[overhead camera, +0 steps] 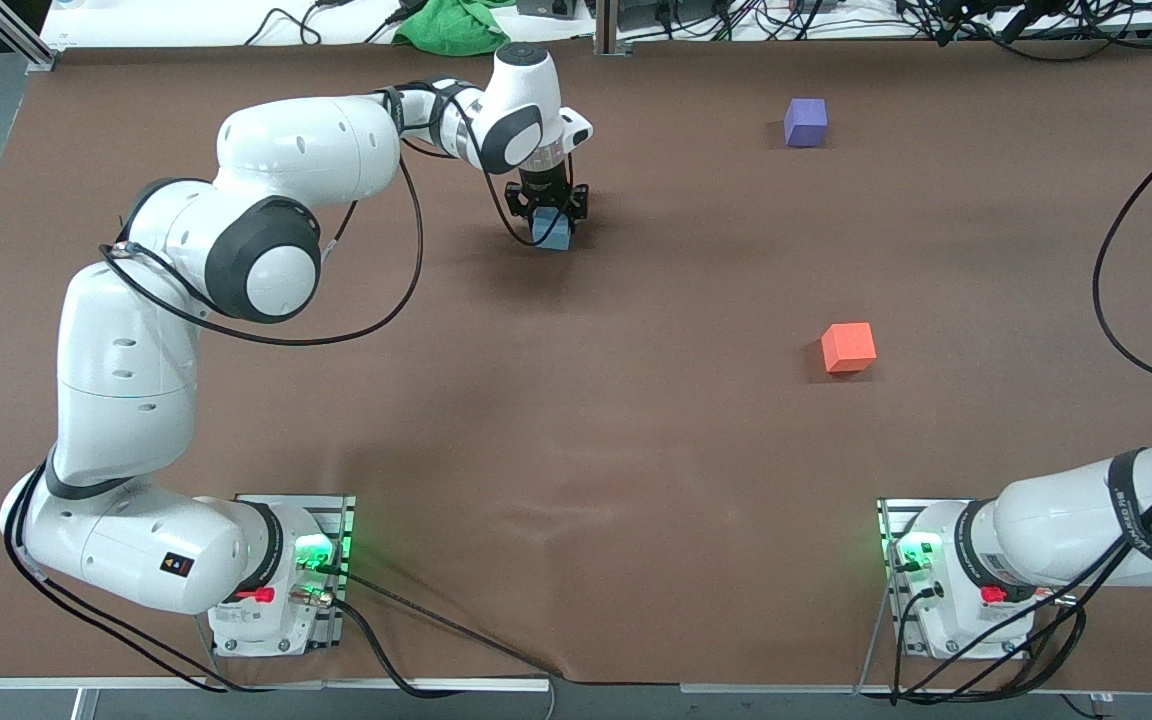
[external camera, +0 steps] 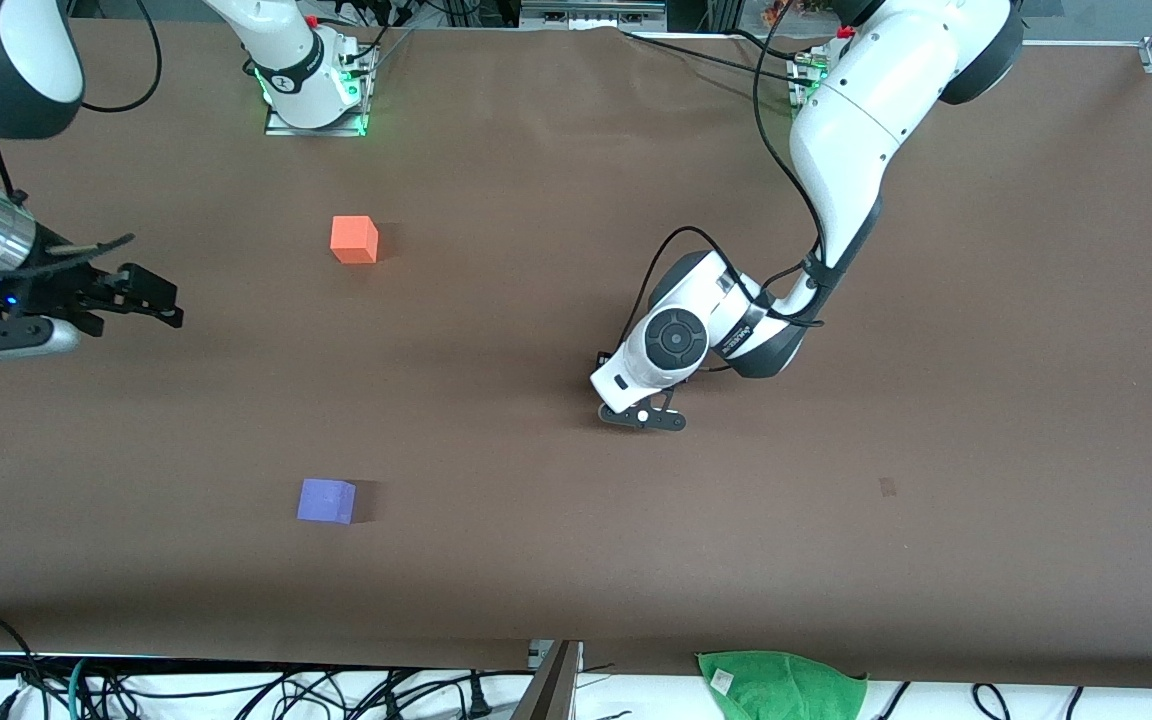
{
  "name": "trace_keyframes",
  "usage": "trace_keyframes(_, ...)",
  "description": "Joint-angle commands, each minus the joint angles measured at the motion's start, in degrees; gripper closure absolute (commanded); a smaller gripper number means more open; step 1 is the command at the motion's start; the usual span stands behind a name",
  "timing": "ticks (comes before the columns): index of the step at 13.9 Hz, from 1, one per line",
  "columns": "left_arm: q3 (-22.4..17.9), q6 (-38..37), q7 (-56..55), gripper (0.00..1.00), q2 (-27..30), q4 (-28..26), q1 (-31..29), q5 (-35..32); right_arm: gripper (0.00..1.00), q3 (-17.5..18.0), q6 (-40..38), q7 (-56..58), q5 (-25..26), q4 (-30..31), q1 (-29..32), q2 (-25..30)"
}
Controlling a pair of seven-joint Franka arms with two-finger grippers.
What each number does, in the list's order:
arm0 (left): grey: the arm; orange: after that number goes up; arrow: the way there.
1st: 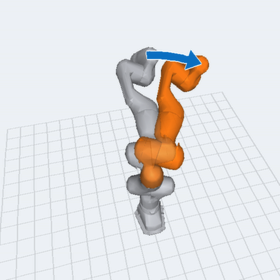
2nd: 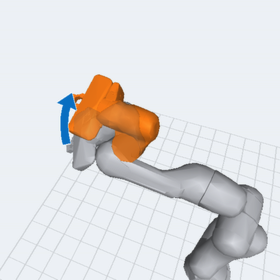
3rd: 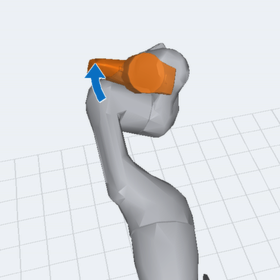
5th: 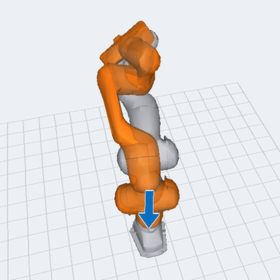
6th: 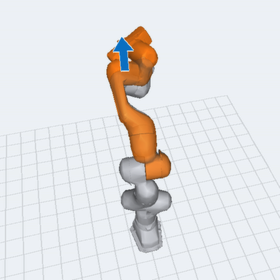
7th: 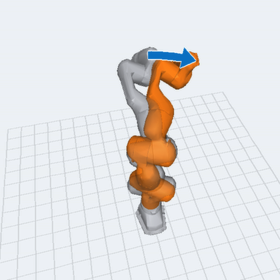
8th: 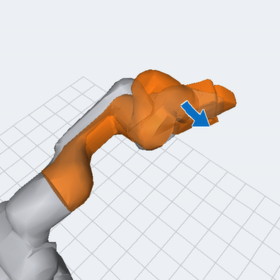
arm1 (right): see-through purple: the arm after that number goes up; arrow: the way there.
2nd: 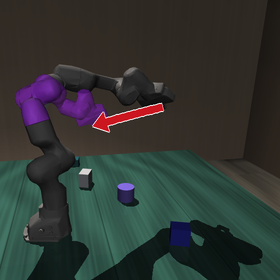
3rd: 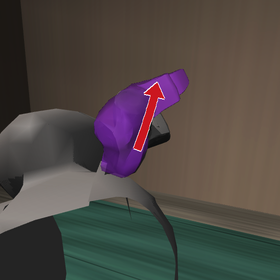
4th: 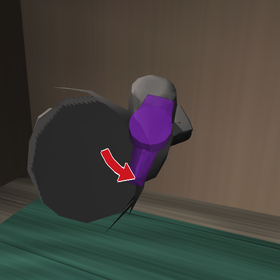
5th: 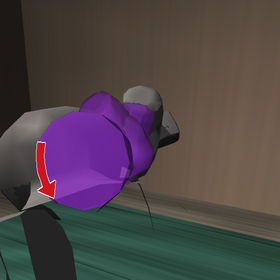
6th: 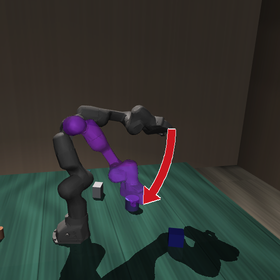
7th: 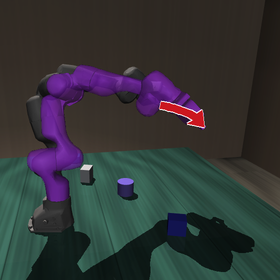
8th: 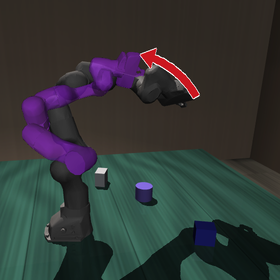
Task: Place blue block between orange and purple blocks
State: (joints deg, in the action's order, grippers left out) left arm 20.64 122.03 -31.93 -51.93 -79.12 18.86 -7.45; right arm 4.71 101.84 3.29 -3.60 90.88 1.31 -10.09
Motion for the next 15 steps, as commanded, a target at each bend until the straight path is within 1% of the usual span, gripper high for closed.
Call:
trace_keyframes(1,-0.60,-2.21,-1.38,0.00,0.94,1.25,0.56,-0.11,0.00,-0.05,-0.24,1.19,-0.54,-0.70,-1.21,-2.99)
trace_keyframes(2,-0.34,-5.19,-1.38,0.00,2.34,1.25,0.48,0.06,0.00,-0.05,0.03,1.28,-0.27,-0.79,-1.66,-3.70)
trace_keyframes(3,-0.17,-8.96,-1.38,0.00,4.79,1.34,0.39,0.33,0.00,-0.05,-0.32,1.19,-0.18,-0.79,-1.84,-6.14)
trace_keyframes(6,-0.08,-20.04,-0.94,0.00,13.40,1.69,0.30,0.51,0.00,-0.05,-1.73,1.01,-0.27,-0.53,-2.98,-7.05)
trace_keyframes(8,-0.43,-25.76,-0.33,0.00,18.33,2.13,-0.75,0.42,0.00,-0.14,-1.38,0.93,0.17,-0.61,-6.56,-8.18)
trace_keyframes(9,-0.34,-27.61,-0.33,0.00,20.53,2.13,-2.41,0.24,0.00,-0.05,-1.03,0.49,0.34,-0.79,-7.89,-9.41)
trace_keyframes(10,-0.34,-28.85,0.37,0.00,22.99,2.21,-4.60,0.24,0.00,-0.05,-0.16,-0.65,0.08,-0.79,-11.12,-10.99)
trace_keyframes(12,-0.17,-31.31,6.49,0.00,26.51,2.22,-9.26,0.42,0.00,-0.05,3.53,-9.74,-0.09,-4.11,-16.23,-15.02)
trace_keyframes(13,-0.25,-33.15,9.92,0.00,28.27,2.22,-11.37,0.42,0.00,-0.05,3.89,-15.10,-0.10,-6.31,-19.12,-17.13)
trace_keyframes(15,-0.25,-36.15,14.77,0.00,30.82,2.22,-15.76,0.50,0.00,-0.05,5.38,-25.57,-0.10,-11.92,-24.66,-22.75)
